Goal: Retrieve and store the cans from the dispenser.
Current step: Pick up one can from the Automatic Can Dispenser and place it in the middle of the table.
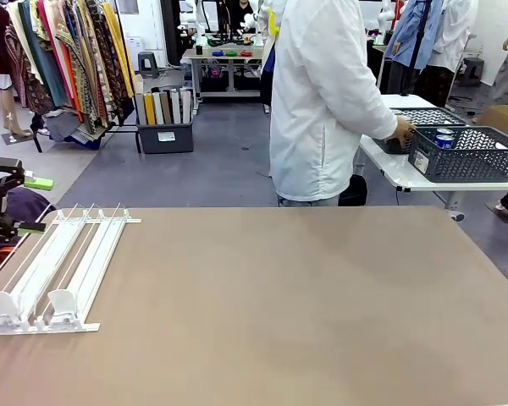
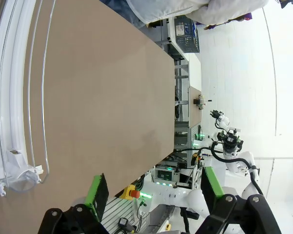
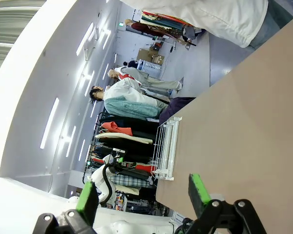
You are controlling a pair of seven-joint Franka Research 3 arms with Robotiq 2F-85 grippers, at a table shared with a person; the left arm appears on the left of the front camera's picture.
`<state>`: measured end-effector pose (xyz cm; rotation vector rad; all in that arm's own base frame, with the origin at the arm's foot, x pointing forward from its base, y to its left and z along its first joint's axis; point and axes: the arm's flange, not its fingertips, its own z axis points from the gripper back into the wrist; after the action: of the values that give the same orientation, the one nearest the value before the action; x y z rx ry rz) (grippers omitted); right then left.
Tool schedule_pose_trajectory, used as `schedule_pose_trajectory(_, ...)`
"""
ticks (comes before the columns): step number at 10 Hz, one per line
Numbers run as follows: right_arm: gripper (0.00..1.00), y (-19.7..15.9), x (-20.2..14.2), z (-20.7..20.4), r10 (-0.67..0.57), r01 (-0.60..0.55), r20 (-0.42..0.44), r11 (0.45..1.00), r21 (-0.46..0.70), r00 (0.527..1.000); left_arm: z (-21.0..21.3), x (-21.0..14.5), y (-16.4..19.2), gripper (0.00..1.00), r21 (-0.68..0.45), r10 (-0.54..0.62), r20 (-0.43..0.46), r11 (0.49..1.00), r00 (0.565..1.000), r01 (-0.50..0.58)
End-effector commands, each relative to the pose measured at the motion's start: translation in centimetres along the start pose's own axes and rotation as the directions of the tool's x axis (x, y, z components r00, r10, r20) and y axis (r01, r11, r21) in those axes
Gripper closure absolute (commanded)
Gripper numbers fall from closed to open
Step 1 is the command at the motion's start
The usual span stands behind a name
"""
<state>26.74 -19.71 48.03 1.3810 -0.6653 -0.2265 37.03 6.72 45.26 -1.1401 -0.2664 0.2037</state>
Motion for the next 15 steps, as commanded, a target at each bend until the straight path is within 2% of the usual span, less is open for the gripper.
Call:
schedule_pose_trajectory(1,0.00,0.31,0.33,-0.08,0.013,-0.013,0.012,1.000,0.018,1.000,0.35,-0.06,-0.05,0.00,0.004,0.004,-0.013,1.000,1.000,-0.004)
schedule_pose_trajectory(15,0.00,0.31,0.33,-0.08,0.013,-0.013,0.012,1.000,0.018,1.000,0.35,-0.06,-0.05,0.00,0.004,0.004,-0.013,1.000,1.000,-0.004)
